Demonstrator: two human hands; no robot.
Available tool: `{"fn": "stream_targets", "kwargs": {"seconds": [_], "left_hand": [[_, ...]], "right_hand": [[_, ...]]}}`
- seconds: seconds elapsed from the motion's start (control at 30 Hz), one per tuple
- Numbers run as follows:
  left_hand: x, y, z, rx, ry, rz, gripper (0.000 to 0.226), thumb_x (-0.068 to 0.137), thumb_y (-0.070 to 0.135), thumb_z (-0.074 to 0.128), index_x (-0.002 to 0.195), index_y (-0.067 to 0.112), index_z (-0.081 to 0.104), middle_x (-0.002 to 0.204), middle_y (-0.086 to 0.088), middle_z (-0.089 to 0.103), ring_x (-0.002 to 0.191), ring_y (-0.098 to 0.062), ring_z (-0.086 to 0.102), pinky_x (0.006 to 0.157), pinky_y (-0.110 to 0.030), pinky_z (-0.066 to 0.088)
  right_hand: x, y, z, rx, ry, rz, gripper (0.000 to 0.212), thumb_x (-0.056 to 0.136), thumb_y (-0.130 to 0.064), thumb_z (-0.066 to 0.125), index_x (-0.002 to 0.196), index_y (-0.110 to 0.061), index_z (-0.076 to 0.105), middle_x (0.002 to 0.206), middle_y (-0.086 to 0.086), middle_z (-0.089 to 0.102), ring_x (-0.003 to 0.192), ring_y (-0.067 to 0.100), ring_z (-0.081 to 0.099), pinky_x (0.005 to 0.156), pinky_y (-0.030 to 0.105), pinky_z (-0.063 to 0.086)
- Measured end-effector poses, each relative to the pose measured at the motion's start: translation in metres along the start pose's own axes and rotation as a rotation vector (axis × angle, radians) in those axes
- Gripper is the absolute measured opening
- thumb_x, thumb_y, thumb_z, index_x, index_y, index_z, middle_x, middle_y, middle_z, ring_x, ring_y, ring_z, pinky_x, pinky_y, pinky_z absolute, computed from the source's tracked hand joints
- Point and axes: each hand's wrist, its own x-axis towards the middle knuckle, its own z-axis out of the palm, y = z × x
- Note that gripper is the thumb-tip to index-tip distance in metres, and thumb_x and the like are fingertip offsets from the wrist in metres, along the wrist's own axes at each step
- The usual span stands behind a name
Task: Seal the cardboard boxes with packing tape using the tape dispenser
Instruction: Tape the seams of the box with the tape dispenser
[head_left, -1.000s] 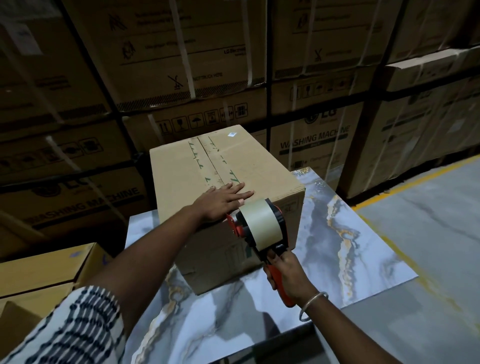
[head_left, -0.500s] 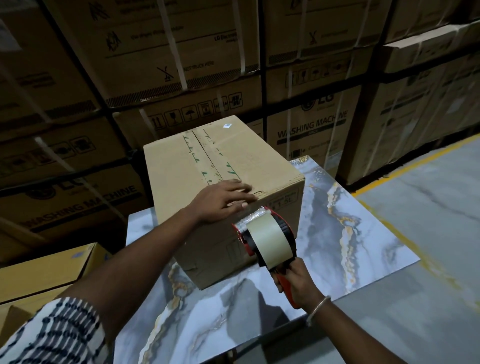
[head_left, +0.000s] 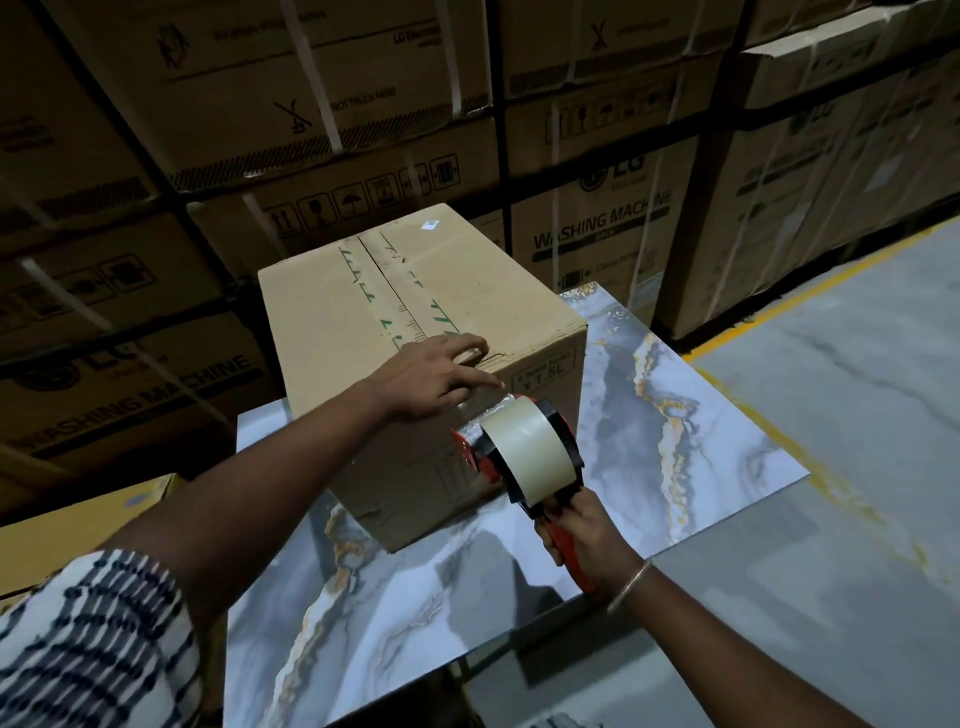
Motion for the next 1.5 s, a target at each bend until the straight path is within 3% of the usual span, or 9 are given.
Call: {"fn": "stream_targets", "kwargs": {"seconds": [0.1, 0.3, 0.53, 0.7, 0.9, 1.07, 1.5], "left_hand": [[0.004, 0.004, 0.003, 0.040, -0.047, -0.043, 0.052, 0.090, 0.046, 0.027, 0.132, 0.047, 0.057, 0.146, -0.007, 0.040, 0.125, -0.032, 0.046, 0.090, -0.050, 0.051], [0.002, 0.015, -0.004, 0.003, -0.097, -0.134, 0.063, 0.085, 0.055, 0.016, 0.135, 0.047, 0.053, 0.162, 0.003, 0.021, 0.143, -0.027, 0.025, 0.100, -0.052, 0.037], [0.009, 0.026, -0.004, -0.200, -0.174, -0.185, 0.042, 0.095, 0.056, 0.037, 0.119, 0.036, 0.065, 0.165, 0.009, 0.011, 0.153, -0.030, 0.002, 0.108, -0.074, 0.015], [0.008, 0.029, -0.006, -0.173, -0.155, -0.175, 0.025, 0.101, 0.041, 0.050, 0.115, 0.030, 0.066, 0.166, 0.005, 0.011, 0.154, -0.028, 0.003, 0.106, -0.075, 0.019], [0.006, 0.031, -0.009, -0.141, -0.131, -0.155, 0.054, 0.089, 0.059, 0.032, 0.112, 0.026, 0.067, 0.165, 0.002, 0.016, 0.154, -0.024, 0.008, 0.105, -0.071, 0.025], [0.006, 0.032, -0.009, -0.170, -0.098, -0.125, 0.021, 0.097, 0.034, 0.058, 0.112, 0.023, 0.069, 0.164, 0.000, 0.019, 0.154, -0.025, 0.009, 0.106, -0.073, 0.023], [0.009, 0.025, -0.003, -0.198, -0.116, -0.134, 0.026, 0.094, 0.030, 0.065, 0.118, 0.024, 0.070, 0.164, 0.004, 0.017, 0.154, -0.020, 0.006, 0.108, -0.073, 0.018]], "right_hand": [[-0.003, 0.001, -0.003, -0.013, -0.009, 0.003, 0.038, 0.078, -0.057, 0.077, 0.081, -0.019, 0.072, 0.070, 0.020, 0.041, 0.053, 0.023, 0.035, 0.042, 0.027, 0.031], [-0.014, 0.003, -0.009, -0.081, -0.001, 0.047, 0.049, 0.080, -0.048, 0.066, 0.082, 0.000, 0.057, 0.058, 0.011, 0.045, 0.045, 0.017, 0.041, 0.042, 0.025, 0.036], [-0.011, 0.002, -0.010, -0.051, -0.010, 0.061, 0.071, 0.074, -0.066, 0.078, 0.084, 0.000, 0.053, 0.054, 0.004, 0.041, 0.045, 0.018, 0.035, 0.042, 0.026, 0.032], [-0.007, 0.005, -0.007, -0.039, 0.003, 0.069, 0.072, 0.073, -0.066, 0.079, 0.086, -0.001, 0.052, 0.054, 0.004, 0.038, 0.046, 0.020, 0.032, 0.042, 0.028, 0.030], [-0.002, 0.005, -0.005, -0.039, 0.017, 0.076, 0.071, 0.072, -0.066, 0.079, 0.081, -0.002, 0.051, 0.056, 0.008, 0.035, 0.046, 0.020, 0.031, 0.042, 0.028, 0.027], [0.002, 0.003, -0.004, -0.045, 0.008, 0.095, 0.067, 0.077, -0.063, 0.077, 0.080, -0.002, 0.050, 0.056, 0.006, 0.034, 0.046, 0.020, 0.029, 0.042, 0.029, 0.026], [0.011, 0.005, -0.001, -0.020, 0.020, 0.132, 0.039, 0.093, -0.038, 0.065, 0.077, -0.006, 0.049, 0.057, 0.004, 0.035, 0.047, 0.019, 0.028, 0.042, 0.027, 0.027]]}}
